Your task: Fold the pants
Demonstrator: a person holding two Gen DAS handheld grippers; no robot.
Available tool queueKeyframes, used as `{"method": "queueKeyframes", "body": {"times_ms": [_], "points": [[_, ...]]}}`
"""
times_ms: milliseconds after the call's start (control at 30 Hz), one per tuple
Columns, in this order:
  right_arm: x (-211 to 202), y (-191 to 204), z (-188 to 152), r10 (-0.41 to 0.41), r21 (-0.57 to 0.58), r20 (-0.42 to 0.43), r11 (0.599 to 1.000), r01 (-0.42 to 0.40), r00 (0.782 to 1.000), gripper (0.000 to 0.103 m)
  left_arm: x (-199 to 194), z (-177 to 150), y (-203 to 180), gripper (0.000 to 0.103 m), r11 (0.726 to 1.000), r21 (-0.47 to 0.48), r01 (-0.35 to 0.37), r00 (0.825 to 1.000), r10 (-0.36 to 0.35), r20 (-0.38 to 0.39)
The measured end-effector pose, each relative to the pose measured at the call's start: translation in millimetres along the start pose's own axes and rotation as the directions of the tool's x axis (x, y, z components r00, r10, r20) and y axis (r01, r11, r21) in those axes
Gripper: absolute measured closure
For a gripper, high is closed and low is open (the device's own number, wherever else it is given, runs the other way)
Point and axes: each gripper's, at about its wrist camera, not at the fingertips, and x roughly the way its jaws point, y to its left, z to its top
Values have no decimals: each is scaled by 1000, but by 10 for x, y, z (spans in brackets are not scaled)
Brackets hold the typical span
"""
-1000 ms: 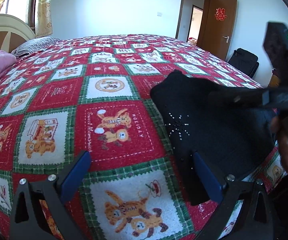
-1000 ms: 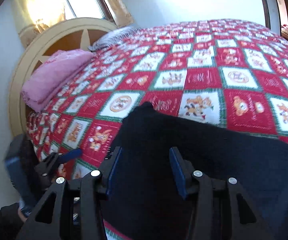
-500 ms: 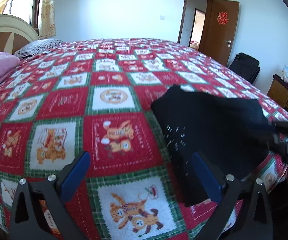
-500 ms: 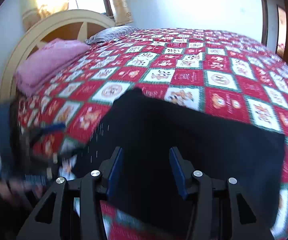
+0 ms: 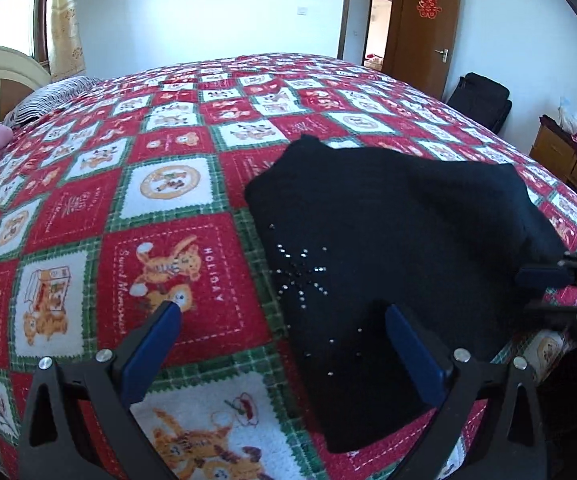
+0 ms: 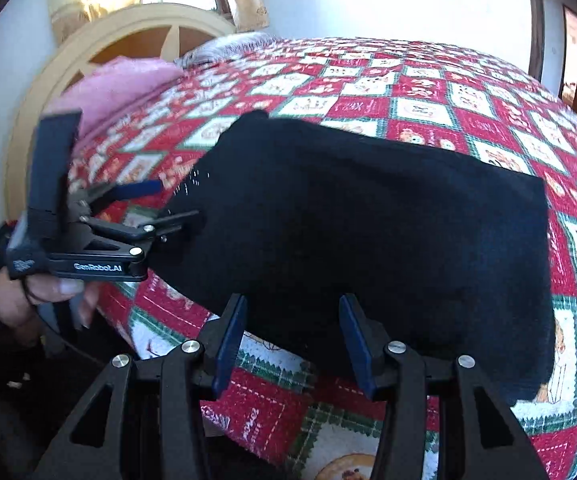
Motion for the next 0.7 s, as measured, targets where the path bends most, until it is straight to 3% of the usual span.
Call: {"method": "queueKeyframes", "body": {"times_ms": [233,400,500,700], "points": [[-515,-541,114,-39,177,143,984,13,989,53,-115,115,76,0,999,-29,31,998,-30,57],[-636,-951,91,-123,293,156,953,73,980,53,53,175,195,0,996,-80,46,998,-43,38],[-583,-1088,27,-104,334,148,941,50,983,53,145,172,282,0,989,-127,83,996,-80,29],[-364,-1257,-23,-71,378,106,925,26,992,53,195,217,258,0,989,-111,96,995,-91,47]]}}
